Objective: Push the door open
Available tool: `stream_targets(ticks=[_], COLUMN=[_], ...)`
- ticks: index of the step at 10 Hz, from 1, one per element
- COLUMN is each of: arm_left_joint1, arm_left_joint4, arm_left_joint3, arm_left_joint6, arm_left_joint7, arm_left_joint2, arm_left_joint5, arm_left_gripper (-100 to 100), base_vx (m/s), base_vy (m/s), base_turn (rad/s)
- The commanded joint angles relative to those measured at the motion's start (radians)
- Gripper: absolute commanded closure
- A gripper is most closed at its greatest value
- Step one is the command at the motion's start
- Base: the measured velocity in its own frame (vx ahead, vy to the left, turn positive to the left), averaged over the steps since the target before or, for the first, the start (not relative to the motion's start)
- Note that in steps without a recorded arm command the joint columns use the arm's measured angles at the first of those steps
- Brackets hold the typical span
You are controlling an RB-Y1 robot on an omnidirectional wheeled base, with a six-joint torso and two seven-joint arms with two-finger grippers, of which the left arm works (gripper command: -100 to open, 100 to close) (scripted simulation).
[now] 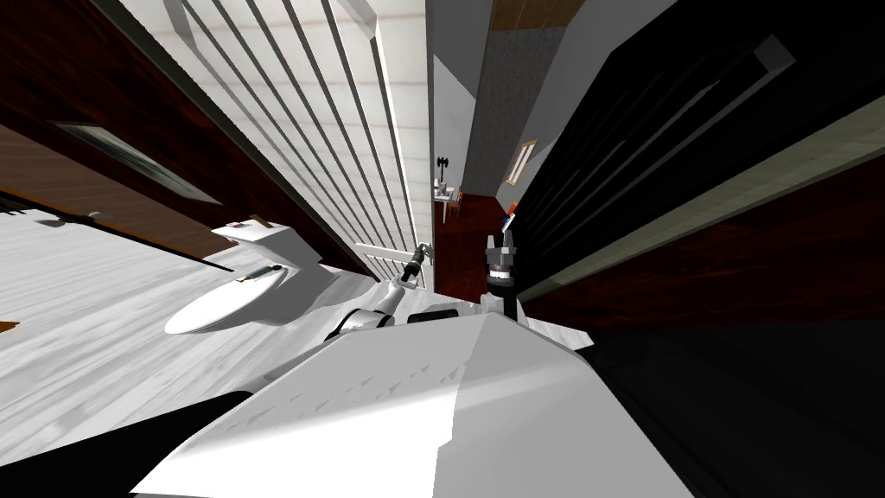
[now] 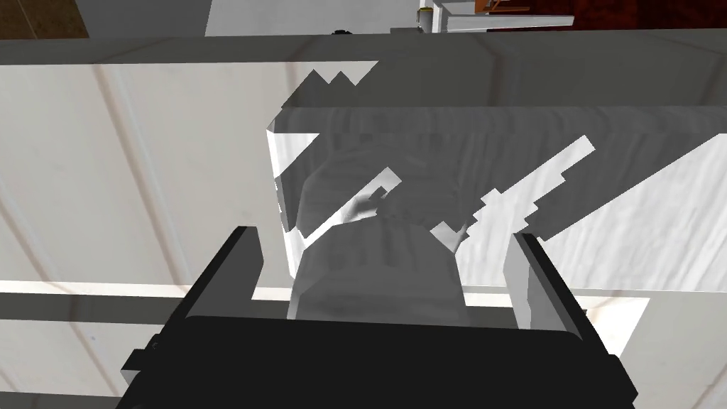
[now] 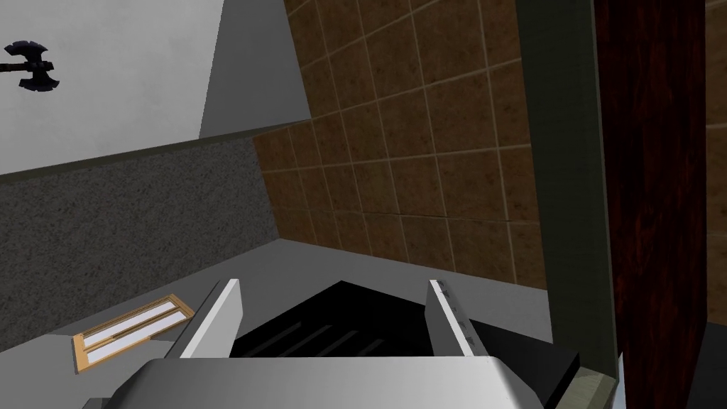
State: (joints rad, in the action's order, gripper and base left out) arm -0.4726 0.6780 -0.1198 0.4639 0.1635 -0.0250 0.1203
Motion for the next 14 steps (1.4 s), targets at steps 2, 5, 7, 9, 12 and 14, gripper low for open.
stream_targets(ticks=[2, 5, 7, 9, 12, 14], arm_left_joint1=[0.0, 0.0, 0.002, 0.003, 0.004, 0.005], arm_left_joint4=[-0.002, -0.002, -0.003, -0.003, -0.003, -0.002], arm_left_joint3=[0.0, 0.0, 0.011, 0.022, 0.048, 0.066], arm_left_joint6=[0.001, 0.001, -0.001, -0.001, -0.002, -0.003], arm_left_joint7=[0.0, 0.0, -0.005, -0.009, -0.019, -0.026], arm_left_joint2=[0.002, 0.002, 0.015, 0.026, 0.047, 0.059], arm_left_joint5=[0.0, 0.0, -0.003, -0.007, -0.015, -0.021], arm_left_gripper=[100, 100, 100, 100, 100, 100], base_vx=[-0.02, -0.013, 0.055, 0.155, 0.153, 0.166], base_vy=[0.011, 0.006, -0.024, -0.136, -0.108, -0.138], base_turn=[0.001, -0.004, 0.011, 0.045, 0.035, 0.066])
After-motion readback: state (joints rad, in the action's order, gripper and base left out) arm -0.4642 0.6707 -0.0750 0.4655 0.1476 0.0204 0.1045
